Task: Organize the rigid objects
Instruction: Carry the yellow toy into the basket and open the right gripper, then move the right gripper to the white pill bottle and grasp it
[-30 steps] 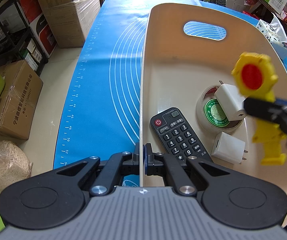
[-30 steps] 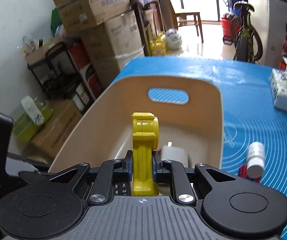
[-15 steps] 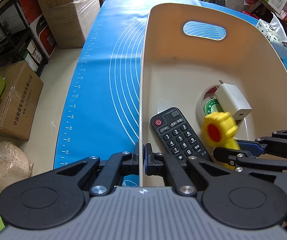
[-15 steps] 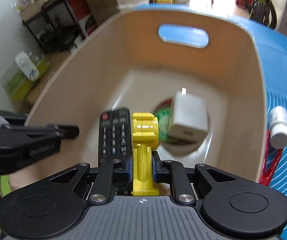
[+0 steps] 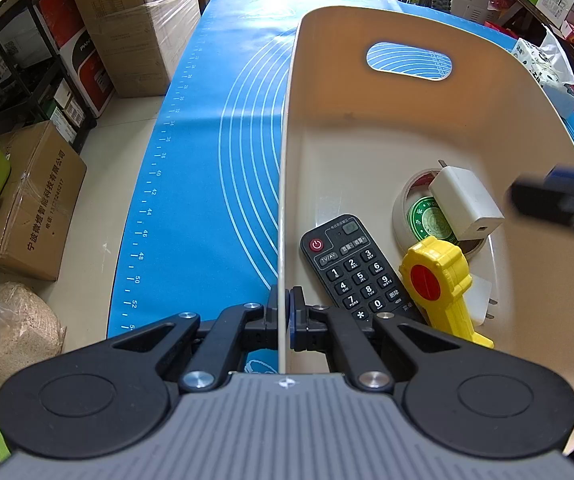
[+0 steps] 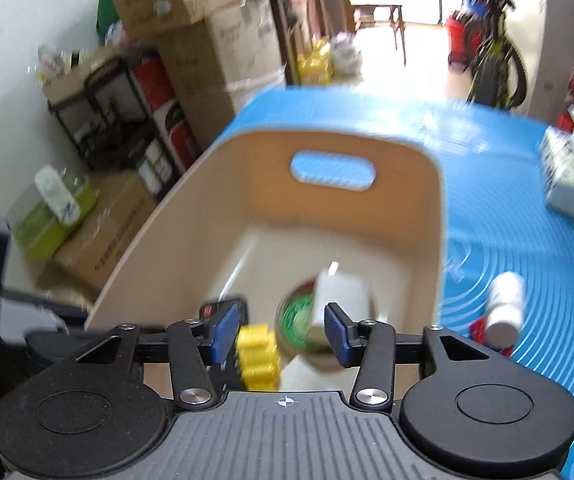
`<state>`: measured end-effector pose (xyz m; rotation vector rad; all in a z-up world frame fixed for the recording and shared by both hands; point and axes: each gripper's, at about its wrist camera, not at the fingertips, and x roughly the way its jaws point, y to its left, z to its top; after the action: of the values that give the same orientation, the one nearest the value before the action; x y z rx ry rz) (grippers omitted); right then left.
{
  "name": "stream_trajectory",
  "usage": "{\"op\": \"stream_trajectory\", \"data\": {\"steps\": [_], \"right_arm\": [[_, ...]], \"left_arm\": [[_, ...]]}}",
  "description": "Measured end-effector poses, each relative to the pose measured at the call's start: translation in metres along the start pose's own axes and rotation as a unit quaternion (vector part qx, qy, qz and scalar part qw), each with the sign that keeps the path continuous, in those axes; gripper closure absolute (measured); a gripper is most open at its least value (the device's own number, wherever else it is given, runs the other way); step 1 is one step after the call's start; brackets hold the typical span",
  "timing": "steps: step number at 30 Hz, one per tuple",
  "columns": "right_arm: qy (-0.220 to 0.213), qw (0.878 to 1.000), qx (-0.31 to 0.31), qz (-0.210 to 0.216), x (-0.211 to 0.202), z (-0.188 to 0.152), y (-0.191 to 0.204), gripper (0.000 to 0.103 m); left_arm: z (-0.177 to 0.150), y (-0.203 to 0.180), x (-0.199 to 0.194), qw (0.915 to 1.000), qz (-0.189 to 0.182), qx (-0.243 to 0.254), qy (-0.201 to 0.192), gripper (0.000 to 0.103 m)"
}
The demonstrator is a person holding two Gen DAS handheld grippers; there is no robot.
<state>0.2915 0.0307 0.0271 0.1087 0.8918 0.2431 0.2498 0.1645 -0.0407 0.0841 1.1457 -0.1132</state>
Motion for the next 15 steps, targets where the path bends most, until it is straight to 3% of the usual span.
{"op": "stream_trajectory", "data": {"steps": [7,15], "right_arm": [[-0.079,0.995,0.02,-0.053,-0.032,0.018,-0.034,0.031],[-0.108,0.979,0.105,-0.135,-0.03,0.018,-0.108,0.029]], "left_arm": [[0.0,0.0,0.0,1.0,0.001,0.0,0.0,0.099],[0.002,-0.002,0.002,1.0,0.003,-0.001,0.002,0.099]]}}
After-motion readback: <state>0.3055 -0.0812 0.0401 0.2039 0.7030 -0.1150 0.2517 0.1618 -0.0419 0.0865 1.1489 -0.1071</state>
